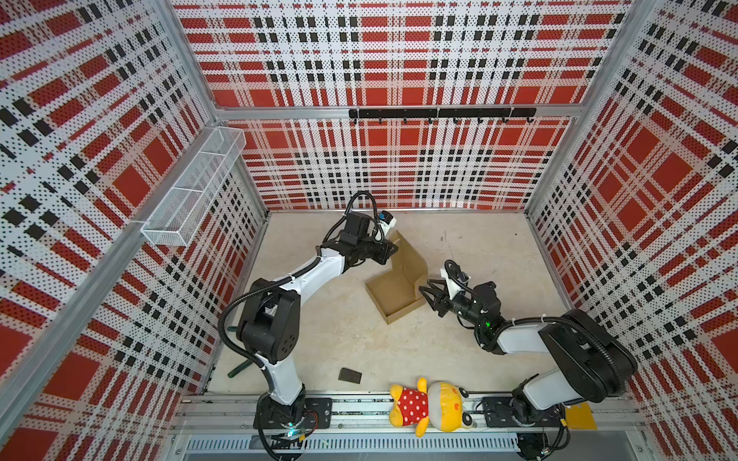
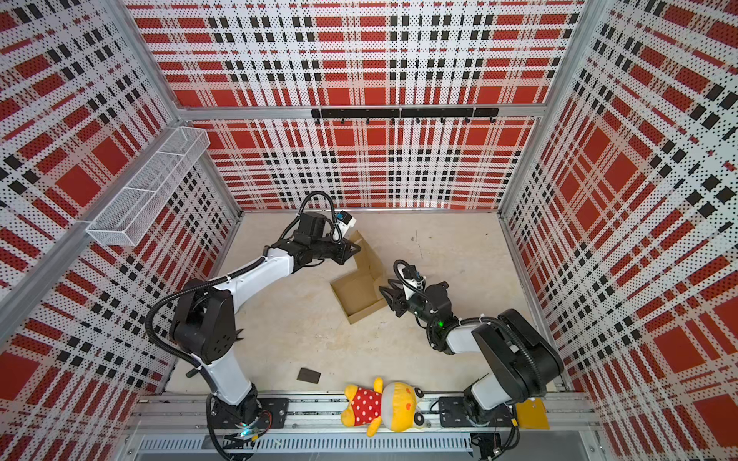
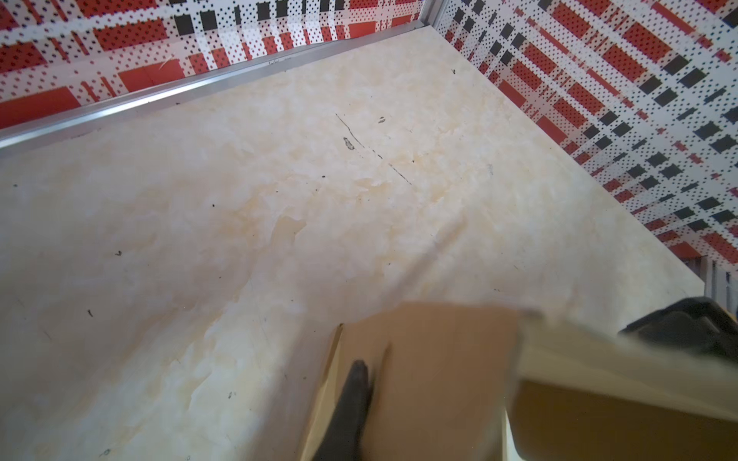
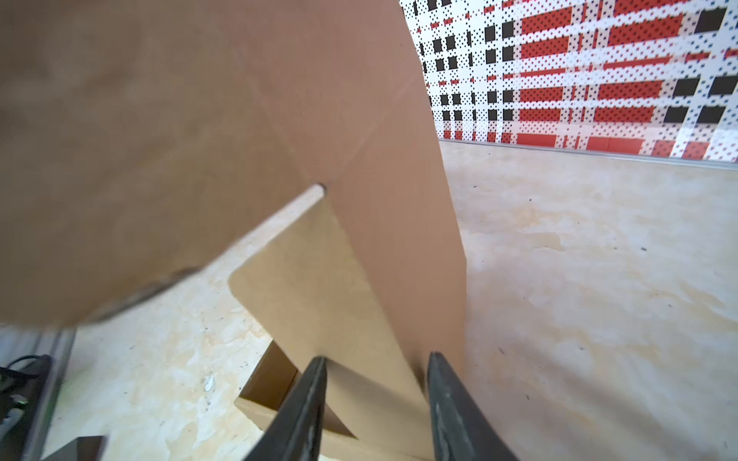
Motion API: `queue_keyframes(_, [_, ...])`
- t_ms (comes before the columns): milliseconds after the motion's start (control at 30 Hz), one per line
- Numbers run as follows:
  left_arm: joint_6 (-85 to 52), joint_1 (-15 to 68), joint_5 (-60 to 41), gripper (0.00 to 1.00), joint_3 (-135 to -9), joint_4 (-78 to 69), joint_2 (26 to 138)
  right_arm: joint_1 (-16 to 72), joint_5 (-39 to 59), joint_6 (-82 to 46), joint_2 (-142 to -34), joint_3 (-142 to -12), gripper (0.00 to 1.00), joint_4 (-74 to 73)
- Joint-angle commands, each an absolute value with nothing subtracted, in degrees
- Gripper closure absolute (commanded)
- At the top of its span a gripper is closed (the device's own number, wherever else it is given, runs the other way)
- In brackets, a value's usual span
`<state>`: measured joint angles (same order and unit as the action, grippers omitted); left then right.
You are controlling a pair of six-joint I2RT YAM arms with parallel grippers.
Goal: Fold the paper box
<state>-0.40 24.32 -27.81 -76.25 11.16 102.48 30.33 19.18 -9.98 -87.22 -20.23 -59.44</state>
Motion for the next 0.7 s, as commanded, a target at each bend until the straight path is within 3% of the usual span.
queue_keyframes(0, [-4.2, 24.0, -31.8, 0.88, -73.3, 7.7, 100.4, 32.1, 13.7, -4.7, -88.4, -20.3, 0.59, -64.9])
queue_keyframes(333, [-3.6, 22.5, -32.3, 0.89, -68.4, 4.7, 98.6, 37.7, 4.0, 1.2, -92.1, -19.9, 0.64, -69.6])
queue_keyframes(667, [-1.2, 20.1, -32.1, 0.89, -64.0, 3.1, 97.7, 39.1, 5.4, 1.5, -97.7, -20.2, 0.65, -72.5])
